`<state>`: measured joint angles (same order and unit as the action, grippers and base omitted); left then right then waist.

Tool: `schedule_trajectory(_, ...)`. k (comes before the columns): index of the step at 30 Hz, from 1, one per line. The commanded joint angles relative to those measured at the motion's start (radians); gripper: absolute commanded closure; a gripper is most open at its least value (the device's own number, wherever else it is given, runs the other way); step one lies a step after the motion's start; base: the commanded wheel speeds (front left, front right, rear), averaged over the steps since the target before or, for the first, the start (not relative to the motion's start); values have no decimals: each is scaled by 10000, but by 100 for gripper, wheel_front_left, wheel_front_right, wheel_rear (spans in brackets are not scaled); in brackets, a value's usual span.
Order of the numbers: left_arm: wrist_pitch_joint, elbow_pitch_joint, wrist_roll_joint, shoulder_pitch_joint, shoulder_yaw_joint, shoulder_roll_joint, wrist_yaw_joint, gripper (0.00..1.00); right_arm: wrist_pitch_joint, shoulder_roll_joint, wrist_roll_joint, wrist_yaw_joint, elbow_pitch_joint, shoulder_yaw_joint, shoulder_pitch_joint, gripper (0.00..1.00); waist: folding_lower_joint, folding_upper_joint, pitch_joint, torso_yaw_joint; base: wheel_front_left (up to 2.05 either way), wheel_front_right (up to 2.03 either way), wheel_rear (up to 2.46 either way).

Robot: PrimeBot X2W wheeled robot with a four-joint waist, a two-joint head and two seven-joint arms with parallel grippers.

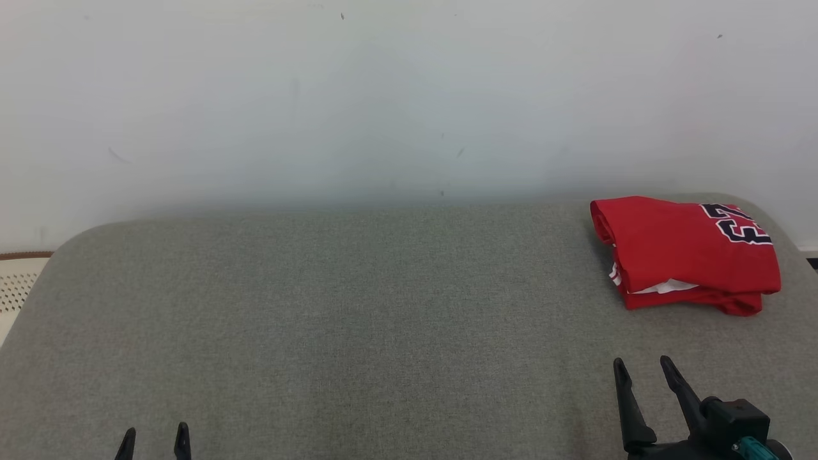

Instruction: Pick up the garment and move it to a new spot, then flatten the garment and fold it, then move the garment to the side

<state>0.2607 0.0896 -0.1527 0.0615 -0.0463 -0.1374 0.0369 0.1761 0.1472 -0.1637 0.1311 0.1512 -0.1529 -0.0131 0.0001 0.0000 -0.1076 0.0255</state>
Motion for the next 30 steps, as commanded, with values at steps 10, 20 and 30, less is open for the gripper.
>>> schedule_trajectory(10, -38, -102, -150, 193, 77, -84, 119, 0, -25, 29, -80, -7, -8, -40, 39, 0, -1, 0, 72, -19, 0, 0, 0)
schedule_trajectory(20, -44, 36, -52, 57, 207, 2, 92, 100, -10, -19, -48, 0, 157, -19, 57, 100, 0, 0, 85, -16, 0, 0, 0)
schedule_trajectory(30, -241, 527, -1401, -186, 340, 182, -73, 100, -485, -135, -1314, 0, 535, 490, 36, 100, 0, 0, 144, -30, 0, 0, 0)
